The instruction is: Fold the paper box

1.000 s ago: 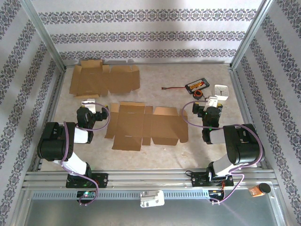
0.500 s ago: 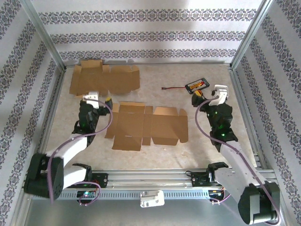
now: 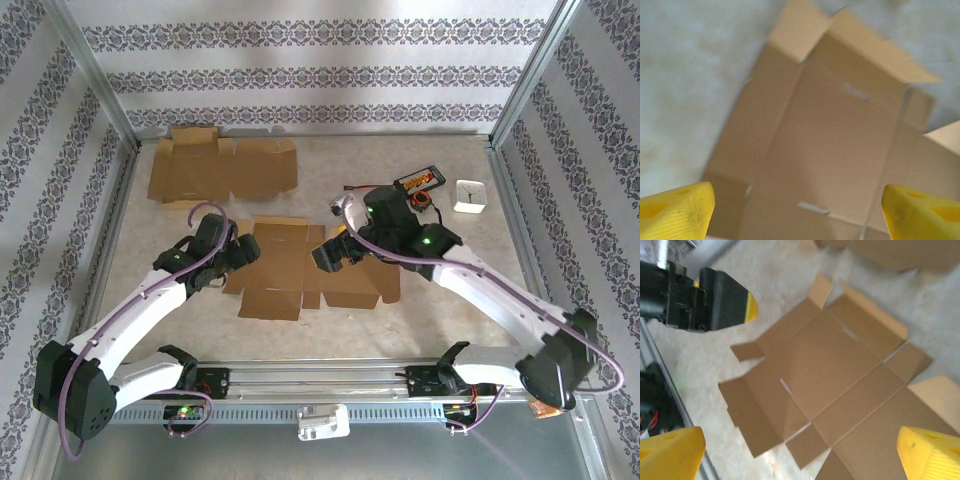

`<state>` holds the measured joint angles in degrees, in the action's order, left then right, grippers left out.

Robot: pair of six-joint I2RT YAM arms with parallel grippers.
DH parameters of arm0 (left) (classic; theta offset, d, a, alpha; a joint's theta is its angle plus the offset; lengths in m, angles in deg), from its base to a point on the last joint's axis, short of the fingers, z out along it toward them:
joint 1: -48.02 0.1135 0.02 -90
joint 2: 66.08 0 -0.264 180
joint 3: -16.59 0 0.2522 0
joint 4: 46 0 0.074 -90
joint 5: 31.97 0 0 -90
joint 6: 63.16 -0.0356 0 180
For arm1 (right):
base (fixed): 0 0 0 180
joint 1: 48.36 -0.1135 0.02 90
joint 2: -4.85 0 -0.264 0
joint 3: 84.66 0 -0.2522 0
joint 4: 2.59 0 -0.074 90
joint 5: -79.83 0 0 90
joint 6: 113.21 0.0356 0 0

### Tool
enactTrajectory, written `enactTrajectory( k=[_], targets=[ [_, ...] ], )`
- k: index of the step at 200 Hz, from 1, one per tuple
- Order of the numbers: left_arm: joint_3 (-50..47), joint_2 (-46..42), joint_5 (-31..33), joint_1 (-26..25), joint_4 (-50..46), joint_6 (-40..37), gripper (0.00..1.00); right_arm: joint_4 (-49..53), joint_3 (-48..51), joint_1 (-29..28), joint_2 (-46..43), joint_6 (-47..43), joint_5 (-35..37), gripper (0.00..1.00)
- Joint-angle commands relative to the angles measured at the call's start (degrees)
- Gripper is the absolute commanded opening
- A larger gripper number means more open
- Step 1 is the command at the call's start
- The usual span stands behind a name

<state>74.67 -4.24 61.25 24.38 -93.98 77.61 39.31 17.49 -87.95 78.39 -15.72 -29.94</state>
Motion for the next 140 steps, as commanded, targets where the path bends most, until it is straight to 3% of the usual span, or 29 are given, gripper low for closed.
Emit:
enactTrajectory(
  k=[1,60,77,107,140],
  targets=[
    [-3.32,-4.04,2.06,-0.35,-9.96,11.34,0.86,9.71,-4.95,-0.78,3.63,-0.67,-0.95,0.98],
    [-7.39,-5.66,1.38,0.79,-13.35,24.94,0.72,11.1,-6.24,-1.01,6.64,0.78,1.3,0.98],
    [-9.85,-6.82,0.62,1.44,-7.32,26.54,0.72,10.47,-5.65,-1.1,5.87,0.78,1.49,0.98],
    [-18.05,-9.47,-7.31,3.36,8.33,33.71,0.7,11.14,-5.76,-1.1,4.96,1.19,2.16,0.98],
    [-23.34,-9.06,-9.74,4.3,18.1,37.35,0.6,9.87,-4.75,-1.12,3.07,2.24,2.1,0.98]
  ],
)
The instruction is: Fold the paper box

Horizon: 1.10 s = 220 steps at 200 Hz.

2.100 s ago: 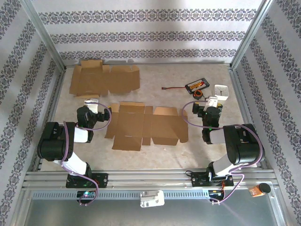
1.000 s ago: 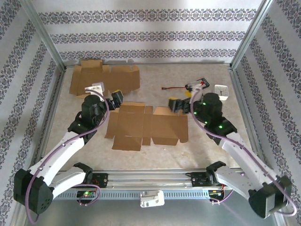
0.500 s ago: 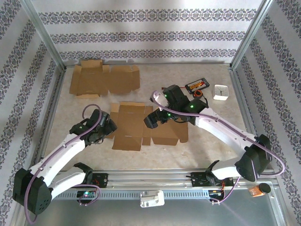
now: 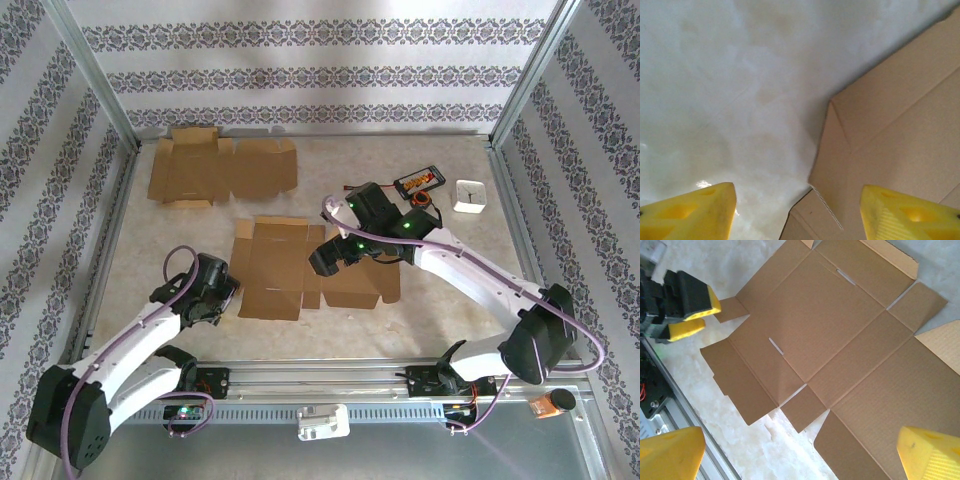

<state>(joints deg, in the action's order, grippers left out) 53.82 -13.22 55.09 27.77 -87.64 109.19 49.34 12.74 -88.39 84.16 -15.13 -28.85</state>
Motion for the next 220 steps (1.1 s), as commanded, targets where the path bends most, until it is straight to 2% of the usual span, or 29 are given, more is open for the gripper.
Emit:
enactTrajectory(
  k=[1,27,47,59,70,86,99,122,146,159,179,200,220],
  targets=[
    [-2.6,-0.01,-3.61,0.95,12.08,5.87,0.59,-0.19,0.01,-0.67,-2.73,1.71,1.01,0.98],
    [-3.97,1.36,-4.73,1.75,16.45,6.09,0.34,-0.21,0.02,-0.69,-3.19,2.38,1.93,0.98],
    [-2.16,1.35,-3.6,2.17,15.49,2.63,0.12,-0.03,-0.11,-0.57,-3.7,2.56,3.71,0.98],
    [-0.76,1.14,-3.14,2.47,16.79,-2.05,0.0,0.06,-0.47,-0.13,-3.92,2.48,5.5,0.98],
    [0.86,1.1,-4.06,2.83,20.09,-9.24,0.0,-0.14,-1.36,0.77,-3.82,2.3,7.08,0.98],
    [3.36,0.94,-10.9,3.19,28.82,-27.07,0.0,-1.45,-3.43,2.46,-3.64,1.32,7.53,0.98],
    [6.94,0.18,-14.75,3.11,29.2,-40.71,0.0,-3.37,-5.71,4.2,-3.59,0.19,5.35,0.98],
    [10.83,-1.45,-16.86,3.19,28.98,-56.86,0.0,-8.48,-8.91,7.3,-3.12,-2.4,1.33,0.98],
    [11.3,-1.68,-22.15,3.16,34.12,-67.98,0.0,-16.94,-8.6,10.02,-3.35,-9.76,-2.72,0.98],
    [11.81,-0.97,-25.38,3.12,36.16,-72.15,0.0,-19.64,-8.18,10.85,-3.58,-21.19,-10.5,0.98],
    [12.69,0.62,-29.84,3.05,38.99,-76.67,0.0,-21.31,-8.78,11.06,-3.21,-37.81,-13.1,0.95],
    [14.39,2.24,-31.85,2.36,39.04,-82.17,0.0,-14.99,-14.75,11.55,0.68,-51.14,-16.43,0.88],
    [16.82,3.95,-31.52,1.26,36.38,-88.22,0.0,-2.21,-24.24,11.12,6.76,-62.33,-15.68,0.85]
  ],
)
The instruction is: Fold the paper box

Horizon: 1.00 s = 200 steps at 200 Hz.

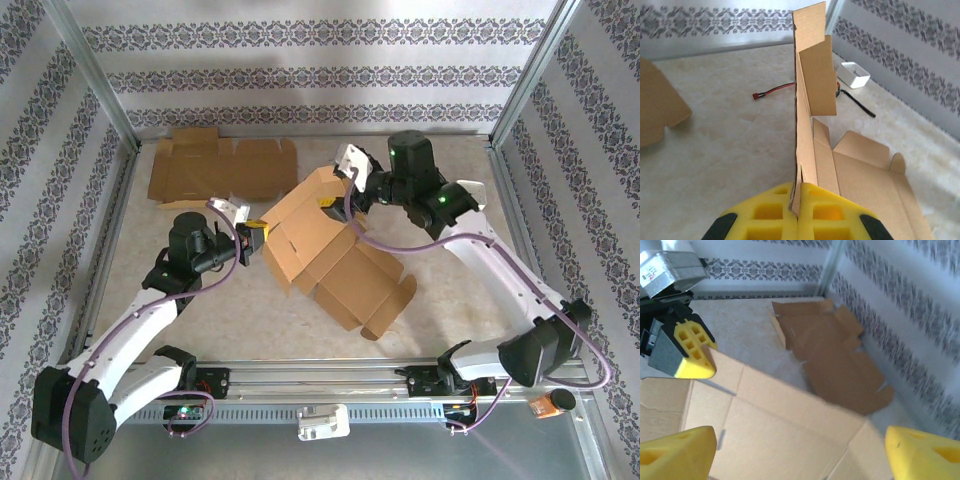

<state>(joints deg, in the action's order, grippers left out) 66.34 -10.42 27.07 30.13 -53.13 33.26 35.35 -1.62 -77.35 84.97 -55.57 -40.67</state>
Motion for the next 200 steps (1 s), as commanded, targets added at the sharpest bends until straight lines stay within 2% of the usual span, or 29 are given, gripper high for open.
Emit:
enactTrajectory(
  k=[1,18,37,61,86,101,113,179,200],
  targets=[
    [4.37,1.22,-3.5,-1.1,1.7,-12.56,0.0,12.39,-10.36,0.04,6.29,-22.1,-3.73,0.85],
    [6.24,2.55,-2.79,-1.93,-0.9,-16.92,0.0,20.94,-17.54,-0.38,11.77,-28.09,-1.22,0.89],
    [7.68,3.52,-2.26,-2.29,-2.88,-20.3,0.0,25.01,-21.32,-0.84,15.98,-33.49,0.99,0.93],
    [9.31,4.47,-2.39,-2.36,-5.4,-23.29,0.0,29.76,-26.56,-1.02,20.97,-36.89,0.62,0.88],
    [10.4,5.62,-3.01,-2.42,-5.67,-24.45,0.0,34.41,-32.74,-1.31,25.71,-37.78,-0.98,0.67],
    [10.72,6.09,-2.98,-2.41,-5.43,-24.75,0.0,35.46,-33.73,-1.42,27.29,-38.58,-1.31,0.52],
    [11.07,6.39,-2.59,-2.46,-5.66,-24.97,0.0,36.46,-34.31,-1.49,28.13,-39.45,-1.32,0.44],
    [10.54,7.12,-2.0,-2.46,-3.4,-25.09,0.0,38.13,-34.12,-1.91,29.95,-41.7,-1.39,0.17],
    [10.64,7.32,-1.84,-2.42,-2.85,-24.36,0.0,38.13,-35.34,-2.34,30.36,-41.42,-0.21,0.05]
  ],
)
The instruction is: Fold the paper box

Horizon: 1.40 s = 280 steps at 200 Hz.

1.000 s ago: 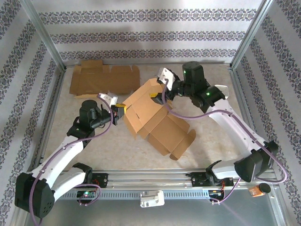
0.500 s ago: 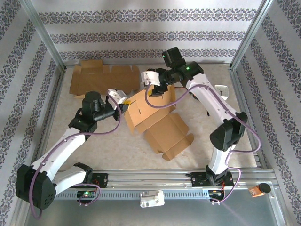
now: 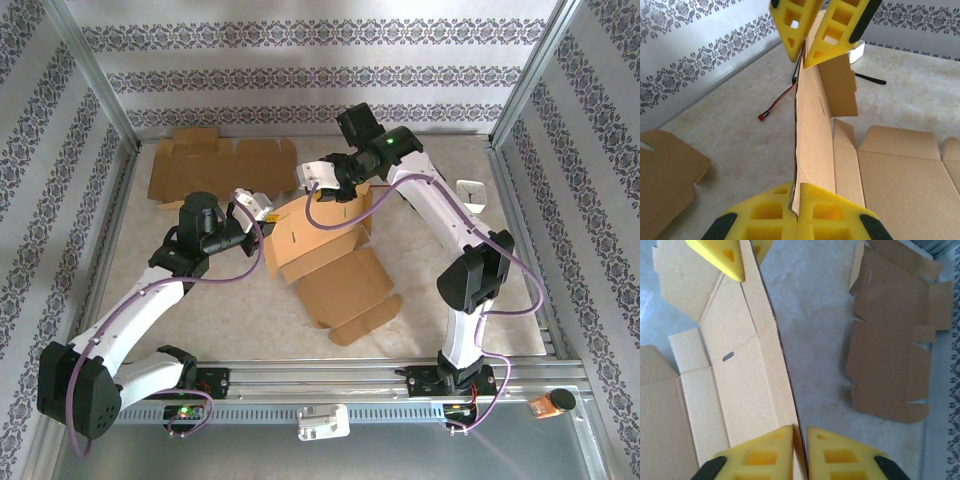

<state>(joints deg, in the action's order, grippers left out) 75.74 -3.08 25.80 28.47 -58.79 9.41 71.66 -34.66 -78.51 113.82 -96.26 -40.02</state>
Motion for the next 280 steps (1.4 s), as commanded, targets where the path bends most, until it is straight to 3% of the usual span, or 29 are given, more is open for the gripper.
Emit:
enactTrajectory(
  k=[1,13,16,28,38,65,102,131,163,185,207,229,251,280],
  targets=[
    [1.22,-0.09,-0.47,-0.75,2.85,-0.42,0.0,1.83,-2.35,-1.2,1.51,-0.66,-0.8,0.05],
    [0.82,-0.69,0.7,-0.8,4.57,1.37,0.0,1.59,-2.97,-1.44,1.19,0.47,0.07,0.01],
    [0.72,-0.92,1.47,-0.8,5.07,2.27,0.04,1.49,-3.04,-1.47,1.09,0.91,0.25,0.01],
    [0.73,-2.13,5.07,-0.77,6.05,6.66,0.41,-0.24,-2.58,-1.82,-0.04,3.6,1.12,0.0],
    [0.93,-3.47,7.18,-0.79,5.74,10.39,0.6,-2.98,-1.02,-2.22,-1.54,6.79,2.19,0.0],
    [1.73,-8.45,8.03,-0.8,3.29,25.27,0.76,-12.12,4.8,-4.1,-6.16,20.61,8.75,0.0],
    [2.33,-12.54,8.68,-2.38,-3.81,47.05,0.78,-18.23,13.34,-5.51,-10.8,33.17,16.07,0.0],
    [-0.79,-10.79,10.59,-5.78,-6.67,51.3,0.77,-20.32,17.85,-7.03,-11.54,39.04,26.85,0.0],
    [-3.65,-9.8,18.49,-6.9,-10.47,49.99,0.76,-22.07,22.66,-7.69,-13.28,38.15,28.7,0.0],
    [-2.41,-7.86,18.12,-6.92,-15.34,44.35,0.79,-27.33,30.19,-10.51,-14.93,38.34,33.07,0.0],
    [-2.06,-7.51,27.2,-6.78,-20.55,41.68,0.81,-33.38,36.87,-12.08,-16.2,37.37,34.48,0.0],
    [-1.58,-6.15,32.46,-6.16,-24.16,38.27,0.85,-32.39,36.76,-12.14,-15.81,35.92,35.17,0.0],
    [-0.62,-2.66,32.84,-4.79,-25.82,35.66,0.85,-30.47,35.4,-12.14,-15.48,35.31,35.03,0.01],
    [-0.92,0.39,28.11,-3.67,-22.51,33.45,0.86,-29.66,34.45,-12.32,-15.76,35.18,35.03,0.0]
  ],
)
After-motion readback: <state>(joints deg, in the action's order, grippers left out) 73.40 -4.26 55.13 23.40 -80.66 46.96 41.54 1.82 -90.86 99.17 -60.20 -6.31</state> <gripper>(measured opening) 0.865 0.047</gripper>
